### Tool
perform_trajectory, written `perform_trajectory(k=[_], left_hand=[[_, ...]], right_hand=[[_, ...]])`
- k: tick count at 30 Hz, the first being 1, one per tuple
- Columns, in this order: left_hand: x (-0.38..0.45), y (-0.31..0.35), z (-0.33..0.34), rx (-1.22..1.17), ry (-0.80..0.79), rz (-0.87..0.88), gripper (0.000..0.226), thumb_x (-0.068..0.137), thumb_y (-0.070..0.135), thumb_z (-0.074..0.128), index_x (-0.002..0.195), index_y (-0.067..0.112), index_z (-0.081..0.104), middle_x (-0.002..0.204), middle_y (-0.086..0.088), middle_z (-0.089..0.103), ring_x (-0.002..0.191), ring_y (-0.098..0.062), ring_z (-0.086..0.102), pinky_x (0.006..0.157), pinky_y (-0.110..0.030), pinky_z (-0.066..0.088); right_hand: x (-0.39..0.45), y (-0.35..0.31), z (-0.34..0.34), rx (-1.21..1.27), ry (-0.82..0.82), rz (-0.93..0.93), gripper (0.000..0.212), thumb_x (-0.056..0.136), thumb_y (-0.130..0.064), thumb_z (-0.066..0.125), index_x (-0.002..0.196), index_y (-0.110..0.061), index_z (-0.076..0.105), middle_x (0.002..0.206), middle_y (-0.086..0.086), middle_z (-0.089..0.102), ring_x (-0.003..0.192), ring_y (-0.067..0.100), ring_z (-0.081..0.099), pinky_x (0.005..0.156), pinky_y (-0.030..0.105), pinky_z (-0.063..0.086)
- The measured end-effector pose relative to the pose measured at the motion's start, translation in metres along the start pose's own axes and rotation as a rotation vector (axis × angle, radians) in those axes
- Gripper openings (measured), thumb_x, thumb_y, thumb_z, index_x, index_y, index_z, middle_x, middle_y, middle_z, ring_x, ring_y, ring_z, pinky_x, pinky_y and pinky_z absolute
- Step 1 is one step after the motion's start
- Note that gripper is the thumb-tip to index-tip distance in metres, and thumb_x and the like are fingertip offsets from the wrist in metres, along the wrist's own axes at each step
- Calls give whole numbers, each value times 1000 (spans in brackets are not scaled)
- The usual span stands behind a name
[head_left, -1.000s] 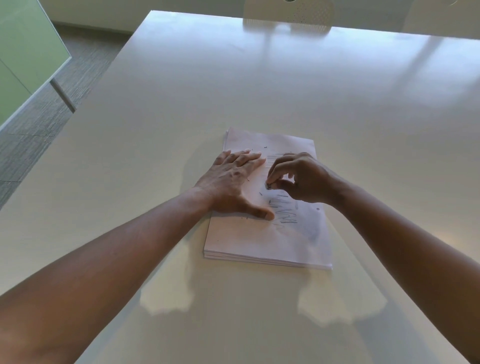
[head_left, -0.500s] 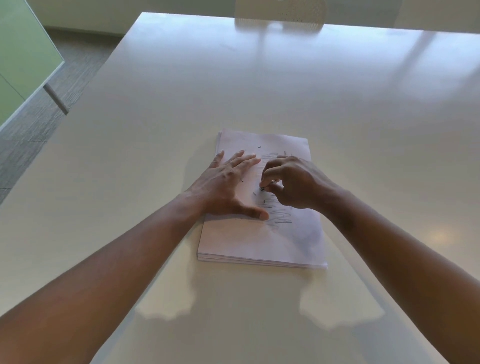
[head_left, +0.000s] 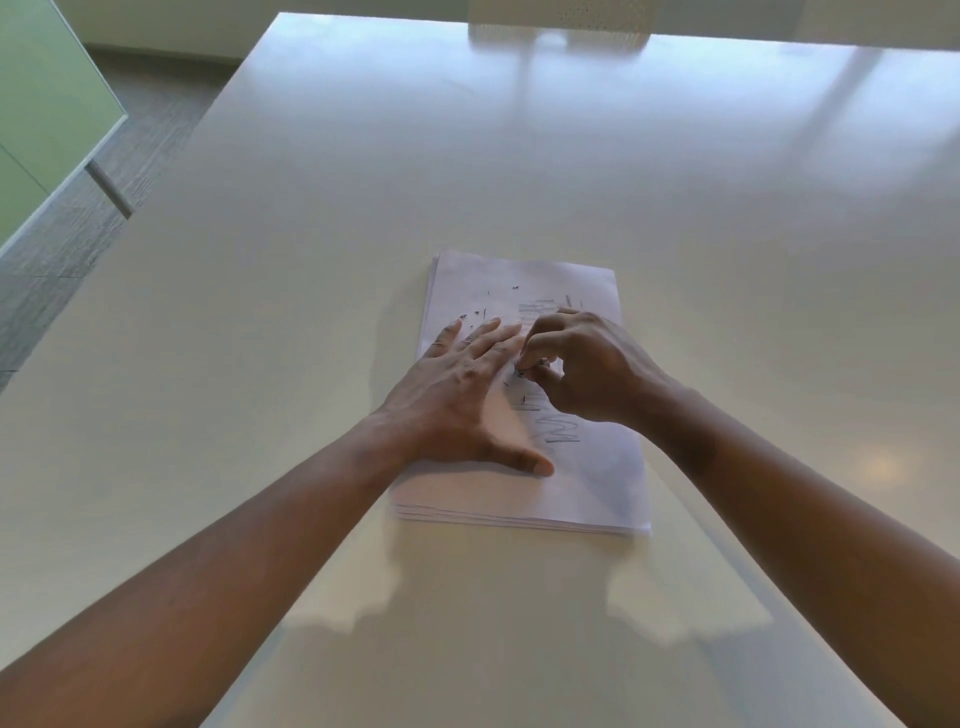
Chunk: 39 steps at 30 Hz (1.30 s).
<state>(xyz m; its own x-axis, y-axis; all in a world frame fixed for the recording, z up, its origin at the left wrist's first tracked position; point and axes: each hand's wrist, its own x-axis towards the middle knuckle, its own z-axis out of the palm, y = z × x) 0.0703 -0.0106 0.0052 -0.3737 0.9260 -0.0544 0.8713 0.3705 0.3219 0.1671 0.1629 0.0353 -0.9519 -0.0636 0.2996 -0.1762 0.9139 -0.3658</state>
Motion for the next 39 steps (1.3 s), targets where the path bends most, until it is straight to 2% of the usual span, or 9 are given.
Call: perform_trajectory(k=[6,10,14,18,21,25,31,36,39], left_hand=[[0,2,-1,30,-33,-24,149,51,107,43,166,20,5,173,7,0,155,-2,-14,128,-40,-10],[0,2,-1,24,-38,-30,151,49,108,43,166,21,2,173,8,-1,155,-1,-15,128,-41,-9],[1,5,-2,32,-44,-29,155,46,109,43,165,20,-1,173,7,-3,155,-2,-16,128,-41,-8],[0,5,-3,39,-86,-26,159,42,107,48,165,18,-1,172,8,-8,153,0,-22,127,-41,-12],[0,2,-5,40,-122,-9,164,38,110,45,165,19,-6,172,8,-12,152,-2,-25,126,-43,-13],[0,3,-8,19,-154,6,166,37,109,47,164,19,-12,171,7,-16,152,-2,-27,126,-43,-15],[-1,2,-8,16,-153,-6,163,42,106,53,164,20,-10,171,8,-18,151,-1,-29,125,-40,-18],[1,3,-7,23,-159,-10,168,33,112,37,164,20,-9,171,7,-17,151,-3,-29,126,-43,-16],[1,3,-10,15,-180,-4,168,33,111,41,164,20,-11,171,7,-19,150,-1,-30,125,-41,-18]], right_hand=[[-12,-4,-1,174,-103,-125,10,76,-2,75,78,-11,78,77,-2,70,62,4,55,61,19,50],[-5,-1,-2,197,-83,-166,11,74,2,74,77,-9,77,76,0,70,63,-1,50,62,18,49],[-4,-1,-1,198,-35,-161,11,74,3,74,73,-7,75,74,2,69,62,5,51,60,23,50],[-13,-3,-2,235,-164,-209,11,76,1,74,78,-9,77,75,0,70,62,0,49,65,11,43],[-7,-2,-1,224,-132,-225,11,76,2,74,78,-8,77,76,0,71,64,-2,49,69,7,41],[-1,-2,3,220,-33,-200,9,78,1,74,76,-7,76,79,3,71,64,11,61,68,10,44],[-16,-11,1,303,-232,-273,3,80,-6,77,81,-9,78,78,-1,72,63,5,56,68,11,44],[-8,-18,10,297,-133,-320,3,83,-5,76,79,-5,77,84,2,73,78,19,65,78,20,48],[-12,-17,6,304,-181,-344,7,86,-6,73,80,-5,76,85,2,72,81,21,63,81,23,47]])
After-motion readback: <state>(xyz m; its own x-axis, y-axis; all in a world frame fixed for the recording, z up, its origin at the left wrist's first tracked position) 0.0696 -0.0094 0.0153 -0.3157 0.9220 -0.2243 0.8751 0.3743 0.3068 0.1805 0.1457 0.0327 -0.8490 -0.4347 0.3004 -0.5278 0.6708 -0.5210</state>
